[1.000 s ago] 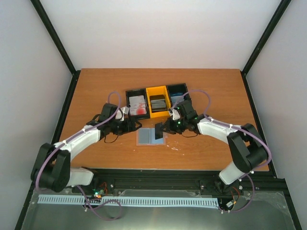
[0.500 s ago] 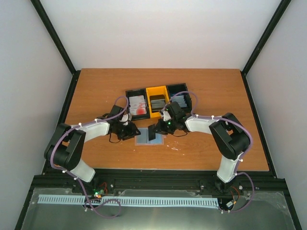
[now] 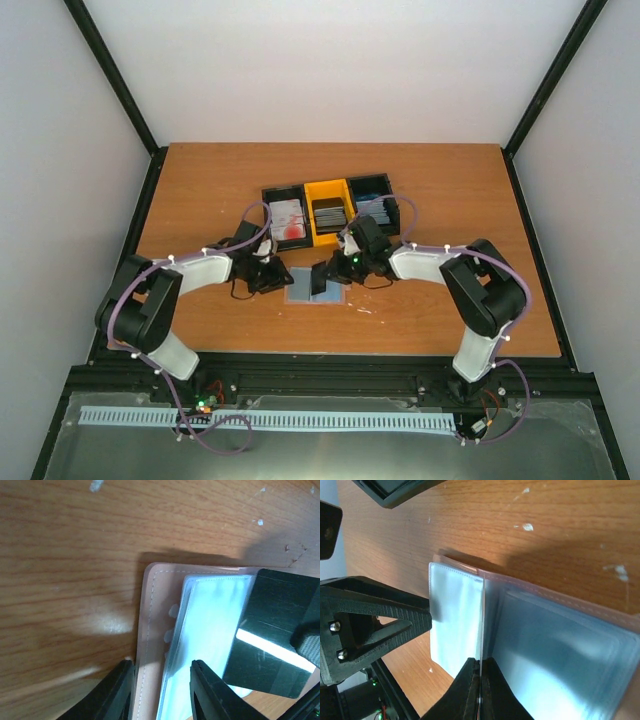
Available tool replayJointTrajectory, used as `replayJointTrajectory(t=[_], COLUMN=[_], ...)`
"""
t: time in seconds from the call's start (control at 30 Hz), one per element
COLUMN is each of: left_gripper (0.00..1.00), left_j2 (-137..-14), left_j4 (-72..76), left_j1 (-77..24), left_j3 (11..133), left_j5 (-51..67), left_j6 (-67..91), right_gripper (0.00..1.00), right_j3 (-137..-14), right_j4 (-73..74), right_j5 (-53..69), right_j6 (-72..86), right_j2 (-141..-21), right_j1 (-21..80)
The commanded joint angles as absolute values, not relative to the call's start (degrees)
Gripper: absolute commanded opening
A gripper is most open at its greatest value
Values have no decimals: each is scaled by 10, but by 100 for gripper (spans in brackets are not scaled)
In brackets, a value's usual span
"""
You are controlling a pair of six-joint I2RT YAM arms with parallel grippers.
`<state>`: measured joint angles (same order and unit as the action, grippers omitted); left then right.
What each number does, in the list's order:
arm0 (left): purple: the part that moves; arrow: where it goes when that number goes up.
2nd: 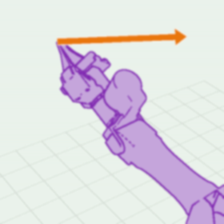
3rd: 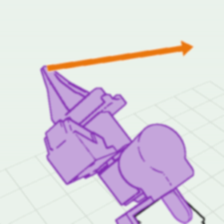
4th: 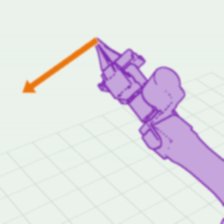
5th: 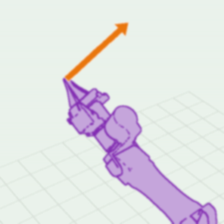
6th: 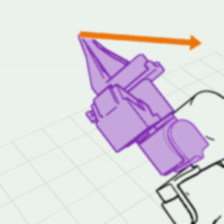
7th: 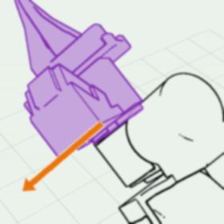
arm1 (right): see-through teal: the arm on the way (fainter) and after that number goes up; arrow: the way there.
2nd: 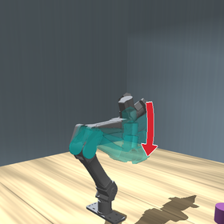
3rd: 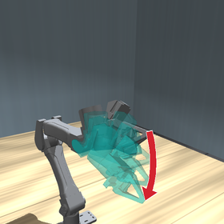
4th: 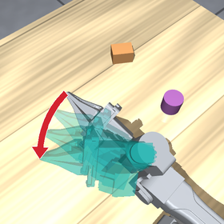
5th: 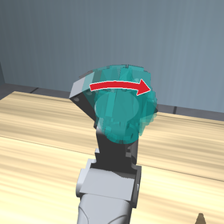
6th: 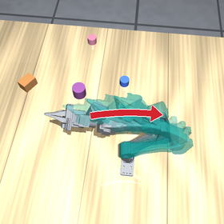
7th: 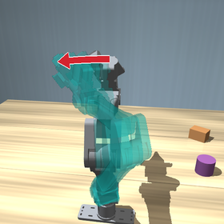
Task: Put the credit cards into the card holder
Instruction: Insert the credit card into the card holder.
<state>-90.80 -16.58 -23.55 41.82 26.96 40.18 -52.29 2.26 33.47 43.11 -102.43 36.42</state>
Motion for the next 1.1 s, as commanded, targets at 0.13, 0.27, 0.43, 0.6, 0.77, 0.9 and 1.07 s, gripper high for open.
replayJointTrajectory(t=[0.13,0.27,0.43,0.6,0.77,0.9,1.07], left_gripper=[35,33,8,6,6,6,6], left_j2=[-880,-874,-893,-898,-896,-892,-883], left_j4=[-219,-217,-188,-186,-188,-199,-206], left_j1=[-243,-243,-245,-250,-250,-250,-250], left_j3=[406,403,400,399,395,397,397], left_j5=[211,212,272,275,271,246,224], left_j6=[432,432,419,417,421,424,429], right_gripper=[3,3,3,3,3,3,3], right_j3=[-485,-481,-467,-467,-466,-474,-494], right_j4=[17,-16,-86,-85,-91,-66,-8], right_j5=[292,334,372,362,362,362,372], right_j6=[470,487,530,538,533,490,430], right_j2=[-993,-1022,-1045,-1044,-1049,-1053,-1067], right_j1=[367,367,367,367,368,368,367])
